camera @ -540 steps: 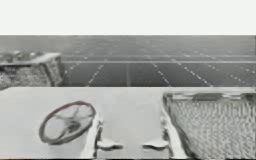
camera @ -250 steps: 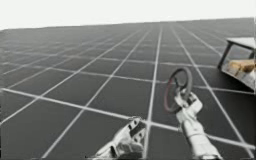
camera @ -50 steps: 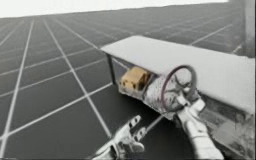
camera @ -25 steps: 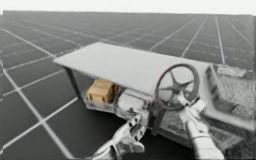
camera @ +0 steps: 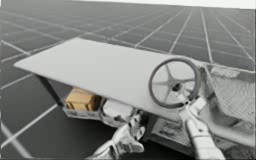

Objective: Pick up and drop off the object

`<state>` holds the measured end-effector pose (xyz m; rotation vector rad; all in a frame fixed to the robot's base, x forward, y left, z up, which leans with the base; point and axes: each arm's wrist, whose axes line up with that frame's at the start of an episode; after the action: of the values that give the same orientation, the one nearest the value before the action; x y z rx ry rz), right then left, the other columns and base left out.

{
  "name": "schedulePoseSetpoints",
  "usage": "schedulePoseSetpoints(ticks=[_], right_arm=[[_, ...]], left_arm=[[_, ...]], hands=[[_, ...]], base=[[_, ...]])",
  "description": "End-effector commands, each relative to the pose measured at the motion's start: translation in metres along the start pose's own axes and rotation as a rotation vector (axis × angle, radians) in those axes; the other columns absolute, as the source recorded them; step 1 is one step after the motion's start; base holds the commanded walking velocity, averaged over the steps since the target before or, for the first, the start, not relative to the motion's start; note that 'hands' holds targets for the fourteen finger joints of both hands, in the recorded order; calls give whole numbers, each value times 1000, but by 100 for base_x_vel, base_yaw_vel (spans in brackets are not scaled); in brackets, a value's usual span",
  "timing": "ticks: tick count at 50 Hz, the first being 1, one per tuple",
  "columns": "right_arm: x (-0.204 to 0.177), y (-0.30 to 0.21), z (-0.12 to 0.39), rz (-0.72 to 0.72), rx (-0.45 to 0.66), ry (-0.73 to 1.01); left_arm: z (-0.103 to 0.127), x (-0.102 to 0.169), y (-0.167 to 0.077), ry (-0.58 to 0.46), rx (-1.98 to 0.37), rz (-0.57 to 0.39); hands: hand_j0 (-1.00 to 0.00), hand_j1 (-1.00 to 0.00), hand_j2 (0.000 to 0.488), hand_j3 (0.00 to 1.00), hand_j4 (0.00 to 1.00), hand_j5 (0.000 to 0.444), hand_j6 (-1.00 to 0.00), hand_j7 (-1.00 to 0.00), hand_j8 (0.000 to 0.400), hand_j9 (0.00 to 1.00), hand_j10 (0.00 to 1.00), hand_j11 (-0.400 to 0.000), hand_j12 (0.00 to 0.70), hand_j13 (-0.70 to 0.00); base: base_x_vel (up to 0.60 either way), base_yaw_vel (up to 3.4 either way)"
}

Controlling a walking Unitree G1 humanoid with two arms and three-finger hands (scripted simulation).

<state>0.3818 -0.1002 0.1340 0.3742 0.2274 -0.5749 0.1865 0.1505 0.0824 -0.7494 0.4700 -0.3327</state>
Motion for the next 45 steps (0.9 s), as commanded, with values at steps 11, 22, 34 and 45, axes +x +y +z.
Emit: schedulePoseSetpoints(ticks=[11,22,34,45], right_arm=[[2,-4,5,1,30,-7],[161,98,116,-27,39,-122],[131,64,317,-71,55,-461],[115,-297,364,-584,332,-515]], left_arm=[[2,1,-5,3,23,1],[123,162,-22,-13,56,-35],[129,140,-72,-54,135,-137],[70,169,-148,106,344,-238]], hands=[[0,0,0,1000,1000,0,0,0,0,1000,1000,-400,0,-700],[0,0,0,1000,1000,0,0,0,0,1000,1000,-400,0,-700],[0,0,0,1000,1000,0,0,0,0,1000,1000,-400,0,-700],[0,0,0,1000,1000,0,0,0,0,1000,1000,-400,0,-700]], base=[[24,-7],[15,-7],[0,-8],[0,-23]])
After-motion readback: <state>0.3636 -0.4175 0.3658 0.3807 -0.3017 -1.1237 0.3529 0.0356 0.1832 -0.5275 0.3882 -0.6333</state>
